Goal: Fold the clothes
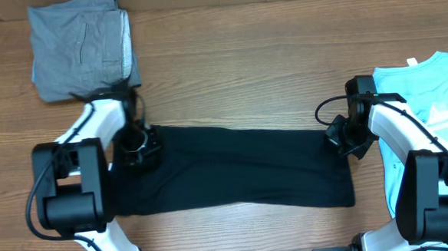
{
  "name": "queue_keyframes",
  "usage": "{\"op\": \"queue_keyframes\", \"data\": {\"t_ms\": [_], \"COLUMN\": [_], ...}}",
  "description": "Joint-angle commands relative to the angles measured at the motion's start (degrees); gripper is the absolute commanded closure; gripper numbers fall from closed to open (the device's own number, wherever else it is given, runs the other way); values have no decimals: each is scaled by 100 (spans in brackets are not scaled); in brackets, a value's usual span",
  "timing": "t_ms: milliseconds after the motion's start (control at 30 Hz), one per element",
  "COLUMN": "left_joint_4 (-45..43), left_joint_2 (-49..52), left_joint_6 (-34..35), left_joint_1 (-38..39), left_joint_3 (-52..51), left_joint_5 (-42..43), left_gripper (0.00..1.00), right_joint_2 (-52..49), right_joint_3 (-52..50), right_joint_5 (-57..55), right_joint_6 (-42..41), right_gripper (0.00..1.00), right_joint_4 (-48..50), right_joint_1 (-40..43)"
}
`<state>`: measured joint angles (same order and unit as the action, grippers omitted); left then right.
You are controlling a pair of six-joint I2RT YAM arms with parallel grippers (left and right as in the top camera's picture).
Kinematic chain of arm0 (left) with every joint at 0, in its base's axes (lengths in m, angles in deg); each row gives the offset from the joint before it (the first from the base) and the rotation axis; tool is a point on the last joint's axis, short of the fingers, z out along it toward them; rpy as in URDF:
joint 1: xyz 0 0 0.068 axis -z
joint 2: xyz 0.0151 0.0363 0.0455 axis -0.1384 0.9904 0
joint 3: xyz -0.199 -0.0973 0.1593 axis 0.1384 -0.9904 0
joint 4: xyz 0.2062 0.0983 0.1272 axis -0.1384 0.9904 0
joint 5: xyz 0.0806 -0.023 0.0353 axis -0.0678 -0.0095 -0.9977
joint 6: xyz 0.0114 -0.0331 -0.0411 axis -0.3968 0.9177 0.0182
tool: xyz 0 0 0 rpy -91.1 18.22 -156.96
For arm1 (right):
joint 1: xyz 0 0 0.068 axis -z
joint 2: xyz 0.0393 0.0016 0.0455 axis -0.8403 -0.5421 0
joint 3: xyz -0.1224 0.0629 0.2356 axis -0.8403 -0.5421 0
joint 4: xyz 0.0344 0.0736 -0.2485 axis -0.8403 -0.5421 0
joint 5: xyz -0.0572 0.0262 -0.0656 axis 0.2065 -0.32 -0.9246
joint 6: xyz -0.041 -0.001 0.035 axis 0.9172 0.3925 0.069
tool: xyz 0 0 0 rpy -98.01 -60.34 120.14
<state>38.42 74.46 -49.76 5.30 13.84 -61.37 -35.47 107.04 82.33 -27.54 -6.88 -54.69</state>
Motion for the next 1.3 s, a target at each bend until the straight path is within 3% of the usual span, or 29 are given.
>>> {"op": "queue_keyframes", "data": {"t_ms": [0,433,700,900,1033,1267], "left_joint_4": [-122,-129,-63,-118,-181,-179], "left_joint_2": [365,365,363,363,363,363], "left_joint_6": [221,219,365,365,367,365], "left_joint_1": [-597,-1373,-1698,-1818,-1950,-2236], "left_joint_3": [-186,-186,-184,-175,-164,-94], "left_joint_5": [-734,-789,-931,-940,-929,-933], "left_gripper": [96,96,96,96,96,96], "right_joint_2": [-68,-59,225,105,-151,-496], "right_joint_3": [-39,70,507,339,197,63], "right_joint_5": [37,413,1672,1773,1727,1493], "right_joint_6": [-188,-227,949,1209,1021,772], "right_gripper": [96,96,96,96,96,96], "right_joint_4": [125,328,83,66,39,170], "right_joint_1": [-17,-22,-85,-575,-1104,-1147]}}
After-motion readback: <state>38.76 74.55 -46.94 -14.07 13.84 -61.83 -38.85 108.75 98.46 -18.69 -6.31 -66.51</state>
